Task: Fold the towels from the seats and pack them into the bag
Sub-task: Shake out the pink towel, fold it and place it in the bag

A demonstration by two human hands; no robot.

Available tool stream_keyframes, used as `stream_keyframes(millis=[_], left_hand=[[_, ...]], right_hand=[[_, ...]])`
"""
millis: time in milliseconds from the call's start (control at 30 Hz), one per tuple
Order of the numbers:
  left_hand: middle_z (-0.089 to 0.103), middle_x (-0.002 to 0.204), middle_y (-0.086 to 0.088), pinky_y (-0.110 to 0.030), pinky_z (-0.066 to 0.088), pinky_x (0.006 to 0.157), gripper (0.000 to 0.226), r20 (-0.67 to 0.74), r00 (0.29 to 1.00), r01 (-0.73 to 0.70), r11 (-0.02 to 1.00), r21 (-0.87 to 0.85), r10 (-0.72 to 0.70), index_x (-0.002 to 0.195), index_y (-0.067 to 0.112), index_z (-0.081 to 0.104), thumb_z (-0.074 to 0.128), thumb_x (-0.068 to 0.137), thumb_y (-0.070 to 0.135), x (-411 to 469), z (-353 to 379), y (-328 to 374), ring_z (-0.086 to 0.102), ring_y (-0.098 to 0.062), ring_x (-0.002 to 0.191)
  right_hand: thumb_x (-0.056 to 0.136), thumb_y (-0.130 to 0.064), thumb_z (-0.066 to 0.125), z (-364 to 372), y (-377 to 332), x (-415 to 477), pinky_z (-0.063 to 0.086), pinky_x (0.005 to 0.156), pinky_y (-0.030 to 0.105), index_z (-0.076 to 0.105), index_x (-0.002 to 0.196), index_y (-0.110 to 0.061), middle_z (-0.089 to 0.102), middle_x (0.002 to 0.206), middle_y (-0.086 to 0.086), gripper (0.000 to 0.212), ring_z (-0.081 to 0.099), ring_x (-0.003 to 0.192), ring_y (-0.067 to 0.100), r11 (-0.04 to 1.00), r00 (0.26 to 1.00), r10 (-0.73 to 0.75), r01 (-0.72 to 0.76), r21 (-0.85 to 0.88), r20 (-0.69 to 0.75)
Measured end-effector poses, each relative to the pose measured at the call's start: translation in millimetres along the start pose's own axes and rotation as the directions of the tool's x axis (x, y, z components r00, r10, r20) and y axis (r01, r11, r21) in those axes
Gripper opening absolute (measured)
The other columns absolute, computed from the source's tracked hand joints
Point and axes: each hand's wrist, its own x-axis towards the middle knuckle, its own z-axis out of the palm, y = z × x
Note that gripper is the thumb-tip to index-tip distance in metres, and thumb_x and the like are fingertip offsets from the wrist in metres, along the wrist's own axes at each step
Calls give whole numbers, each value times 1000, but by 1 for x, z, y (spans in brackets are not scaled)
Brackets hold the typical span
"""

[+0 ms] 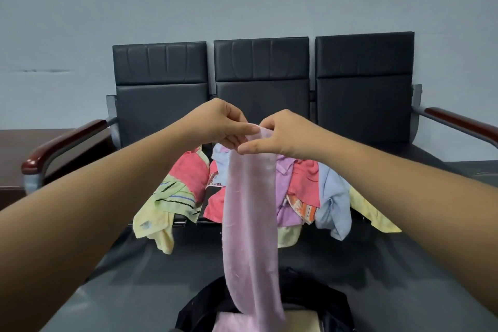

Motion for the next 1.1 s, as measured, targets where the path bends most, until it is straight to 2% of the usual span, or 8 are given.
stream_keyframes(millis=[133,267,500,667,767,867,933,1100], left_hand=[[76,76,-11,-20,55,62,31,-14,1000,22,999,30,-21,84,2,68,74,90,33,0,-3,-2,74,-19,67],[75,71,-2,-23,54,62,31,9,1000,-1,958,287,-2,81,11,68,67,94,39,-2,-9,-11,71,-14,62],[57,57,16,-22,44,62,30,213,926,118,776,620,-310,65,33,63,68,89,51,-9,-12,-47,55,-7,59],[73,76,19,-8,46,59,14,198,950,126,877,464,-241,87,32,74,70,91,45,-14,-18,-46,70,2,71],[77,81,8,-19,53,64,28,28,992,93,871,482,-121,91,22,78,69,90,49,-8,-24,-34,72,-5,69],[79,91,-3,-25,59,84,30,-35,999,-33,999,-18,32,98,9,77,65,95,36,-10,-33,-4,75,-15,83],[78,97,-12,-26,59,84,29,26,996,-72,957,-281,83,98,1,75,66,91,28,-11,-40,14,75,-19,90],[79,85,2,-15,58,78,25,-45,999,5,960,281,8,90,15,78,71,91,39,-3,-41,4,75,-9,80]], right_hand=[[94,-26,65,4,8,4,30,43,21,55,70,4,41,55,3,40,37,40,9,1000,993,-15,14,-14,-113],[98,-26,65,-3,17,1,45,50,21,70,84,-2,63,64,6,28,57,48,6,1000,993,-10,12,17,-118],[91,-6,72,-16,33,0,48,49,19,68,81,6,60,60,10,16,57,48,10,871,969,148,-32,490,-198],[83,1,79,-16,55,-3,58,59,23,69,72,2,64,61,10,15,63,56,16,759,946,314,-199,619,-81],[82,8,75,-18,59,3,59,60,24,66,73,3,64,65,13,14,62,60,20,643,916,389,-199,740,-92],[88,6,67,-40,55,8,55,59,21,66,92,4,63,77,9,5,60,66,15,388,944,315,-28,921,-104],[90,-1,65,-55,56,5,51,60,18,67,92,-3,62,77,3,4,57,65,8,197,965,253,12,980,-63],[86,4,70,-47,70,5,53,61,20,69,86,0,65,80,9,4,59,70,14,512,943,328,-128,850,-55]])
